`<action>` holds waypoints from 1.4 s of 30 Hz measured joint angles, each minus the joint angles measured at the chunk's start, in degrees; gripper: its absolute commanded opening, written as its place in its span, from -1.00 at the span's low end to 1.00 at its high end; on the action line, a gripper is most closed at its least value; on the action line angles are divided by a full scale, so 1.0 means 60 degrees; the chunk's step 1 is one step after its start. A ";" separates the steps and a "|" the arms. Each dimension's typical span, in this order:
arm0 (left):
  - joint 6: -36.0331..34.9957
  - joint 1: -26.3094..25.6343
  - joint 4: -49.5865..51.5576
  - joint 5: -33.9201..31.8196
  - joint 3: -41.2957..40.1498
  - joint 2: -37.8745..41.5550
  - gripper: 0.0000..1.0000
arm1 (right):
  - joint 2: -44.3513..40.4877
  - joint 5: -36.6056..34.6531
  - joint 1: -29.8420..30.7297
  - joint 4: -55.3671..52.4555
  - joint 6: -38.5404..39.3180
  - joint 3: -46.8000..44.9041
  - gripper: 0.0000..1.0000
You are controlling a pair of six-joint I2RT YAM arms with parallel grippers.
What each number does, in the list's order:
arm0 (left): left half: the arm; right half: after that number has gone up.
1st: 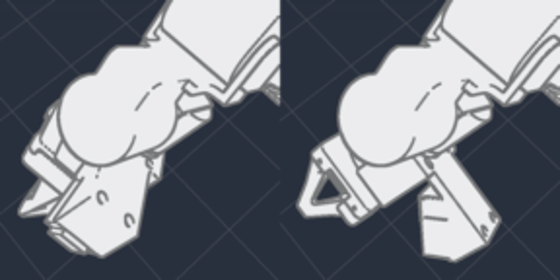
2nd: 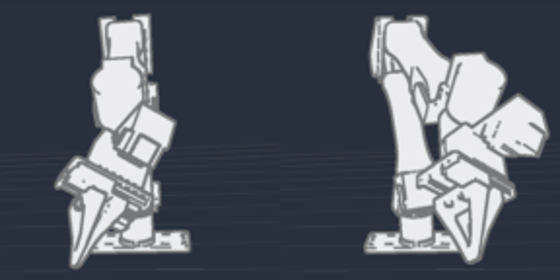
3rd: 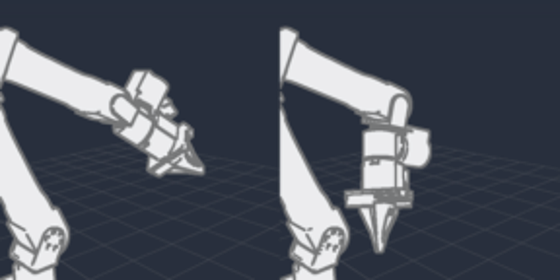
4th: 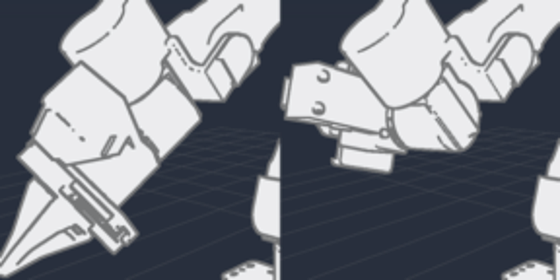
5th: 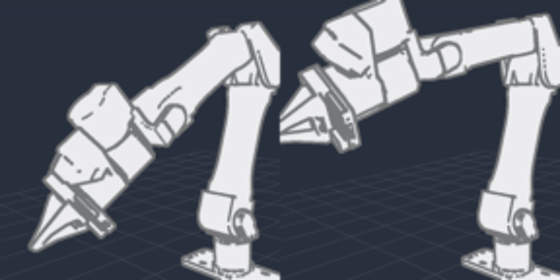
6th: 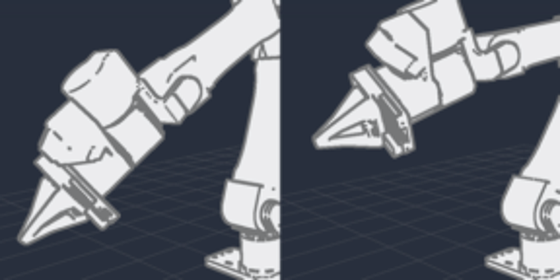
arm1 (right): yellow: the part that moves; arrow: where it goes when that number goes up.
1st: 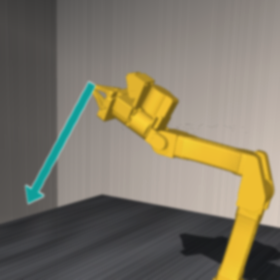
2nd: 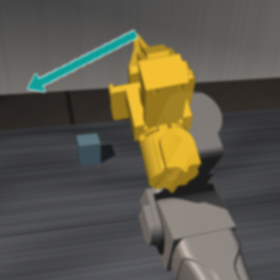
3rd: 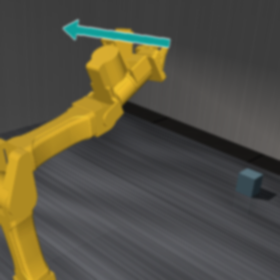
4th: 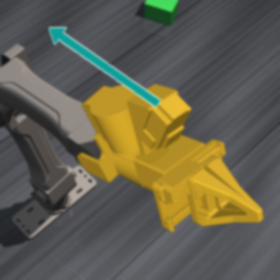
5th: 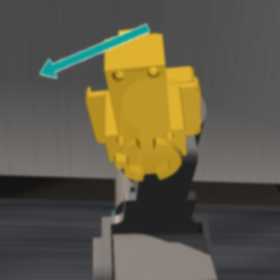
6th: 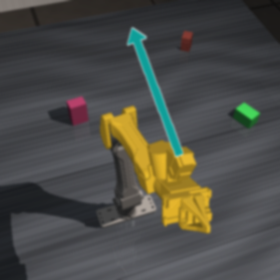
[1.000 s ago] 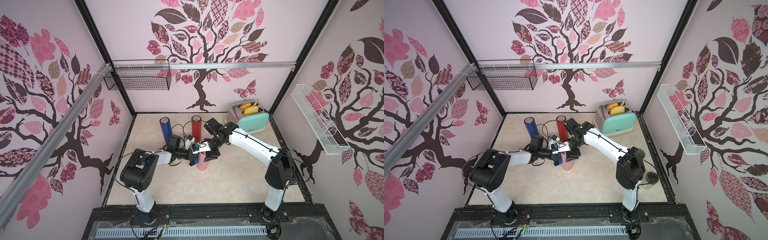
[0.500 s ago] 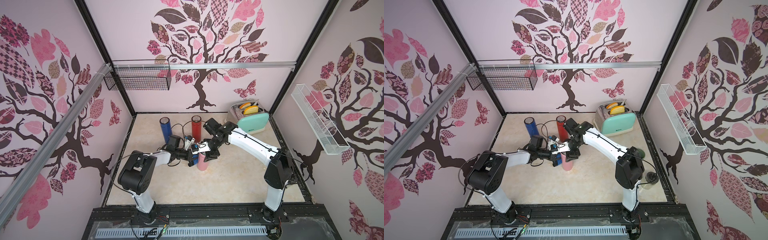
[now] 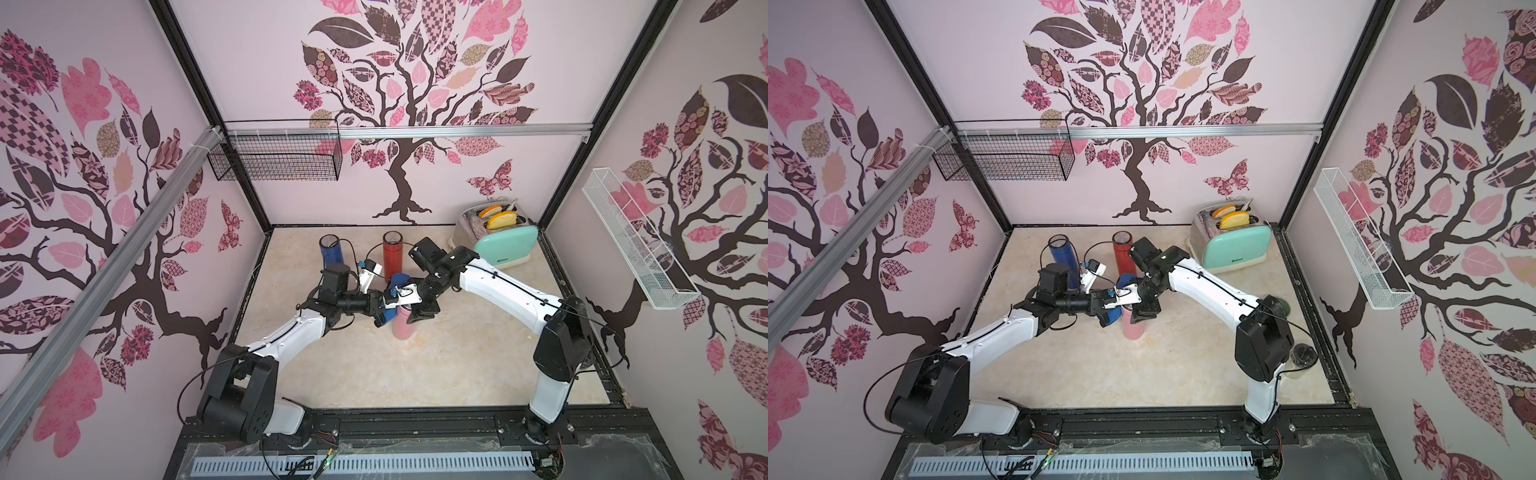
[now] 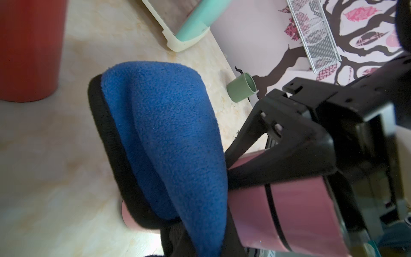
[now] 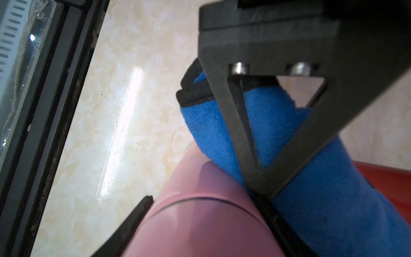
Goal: Wipe the surface of the thermos
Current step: Place the thermos at the center of the board.
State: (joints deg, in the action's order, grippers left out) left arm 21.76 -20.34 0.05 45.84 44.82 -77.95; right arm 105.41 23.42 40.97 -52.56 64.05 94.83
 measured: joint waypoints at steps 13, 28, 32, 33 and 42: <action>-0.0084 0.0098 0.1872 -0.4320 -0.0284 0.1770 -1.00 | 0.0375 -0.0084 0.0040 0.0372 -0.0692 0.0412 -0.72; 0.0044 0.0146 0.2178 -0.6535 -0.0783 0.2834 -1.00 | 0.1566 -0.0397 0.0098 -0.0608 -0.2601 0.2211 0.00; 0.0011 0.0160 0.2208 -0.6594 -0.0783 0.2834 -1.00 | 0.1821 -0.0466 0.0098 -0.0721 -0.3122 0.2586 0.26; 0.0004 0.0160 0.2218 -0.6594 -0.0783 0.2834 -1.00 | 0.1829 -0.0477 0.0098 -0.0718 -0.3202 0.2597 0.28; -0.0120 0.0164 0.2226 -0.6583 -0.0783 0.2823 -1.00 | 0.1745 -0.0474 0.0098 -0.0302 -0.3570 0.2393 0.58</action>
State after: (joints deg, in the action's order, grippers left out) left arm 21.04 -19.35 13.41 6.35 40.12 -61.01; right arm 115.87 20.58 41.56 -54.37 42.63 109.19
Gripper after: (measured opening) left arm 0.085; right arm 0.754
